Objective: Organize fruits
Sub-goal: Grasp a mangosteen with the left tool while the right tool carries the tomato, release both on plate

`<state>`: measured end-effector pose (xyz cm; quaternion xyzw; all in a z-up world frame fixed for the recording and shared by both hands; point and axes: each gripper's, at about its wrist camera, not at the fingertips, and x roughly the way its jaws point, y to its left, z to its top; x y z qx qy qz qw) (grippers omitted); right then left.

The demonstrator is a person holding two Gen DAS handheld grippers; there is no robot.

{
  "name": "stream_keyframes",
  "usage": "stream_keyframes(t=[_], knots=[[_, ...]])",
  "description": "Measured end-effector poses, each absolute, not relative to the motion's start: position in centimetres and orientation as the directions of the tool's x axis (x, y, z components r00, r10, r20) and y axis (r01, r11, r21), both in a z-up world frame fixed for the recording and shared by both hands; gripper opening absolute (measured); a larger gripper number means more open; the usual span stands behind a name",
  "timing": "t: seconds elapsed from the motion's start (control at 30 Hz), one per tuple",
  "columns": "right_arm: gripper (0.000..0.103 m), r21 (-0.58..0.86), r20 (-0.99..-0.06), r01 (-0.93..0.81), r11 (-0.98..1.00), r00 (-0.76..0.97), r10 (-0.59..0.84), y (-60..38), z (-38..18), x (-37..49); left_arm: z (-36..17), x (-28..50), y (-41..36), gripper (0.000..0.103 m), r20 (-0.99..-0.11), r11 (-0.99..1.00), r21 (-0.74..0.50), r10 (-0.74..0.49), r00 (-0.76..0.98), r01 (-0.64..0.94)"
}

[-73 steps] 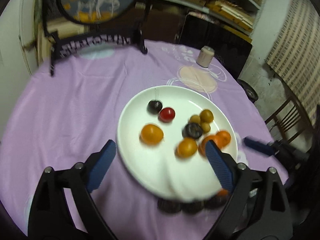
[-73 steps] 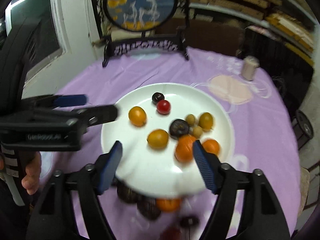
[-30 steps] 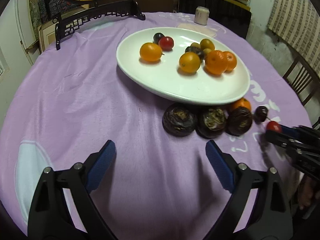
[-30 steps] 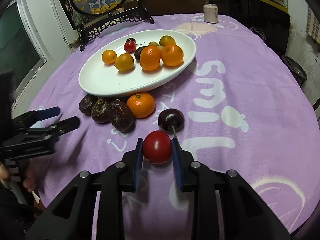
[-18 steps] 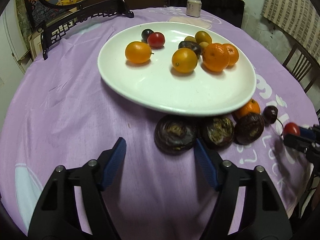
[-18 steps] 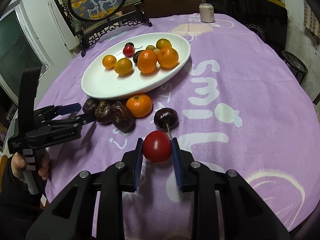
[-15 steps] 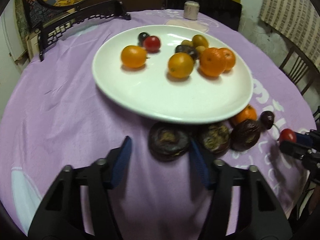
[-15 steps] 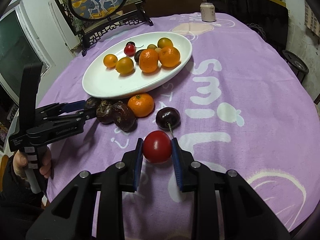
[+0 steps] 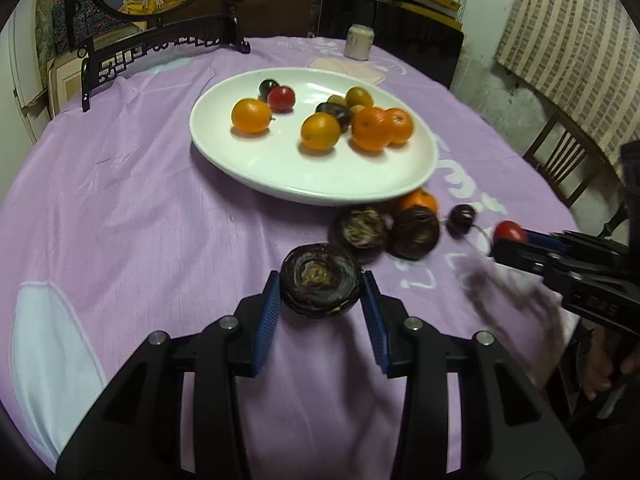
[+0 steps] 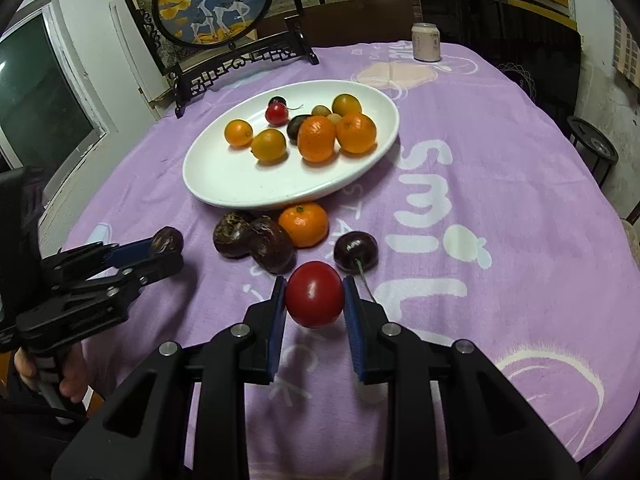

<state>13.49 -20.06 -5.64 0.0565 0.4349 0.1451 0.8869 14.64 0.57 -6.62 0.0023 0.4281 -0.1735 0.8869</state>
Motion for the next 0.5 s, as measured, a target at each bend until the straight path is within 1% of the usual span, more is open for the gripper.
stream_keyframes(t=[0.27,0.43,0.5], knots=[[0.028,0.242,-0.754,-0.243,0.939,0.563,0.340,-18.8,-5.2,14.4,-3.4,14.5,0.8,0.041,-0.722,0.934,-0.142,-0.325,0.611,0.329],[0.028,0.239,-0.732,-0.285,0.928,0.575,0.365,-17.7,-3.4,16.6,-1.3,18.2,1.2,0.041,-0.724,0.946,-0.126,-0.294,0.624,0.300],[0.028,0.223,-0.719,-0.311,0.924,0.587,0.372,-16.8,-2.4,18.5,-0.5,21.0,1.2,0.041,-0.734,0.952,-0.128,-0.280,0.619,0.278]])
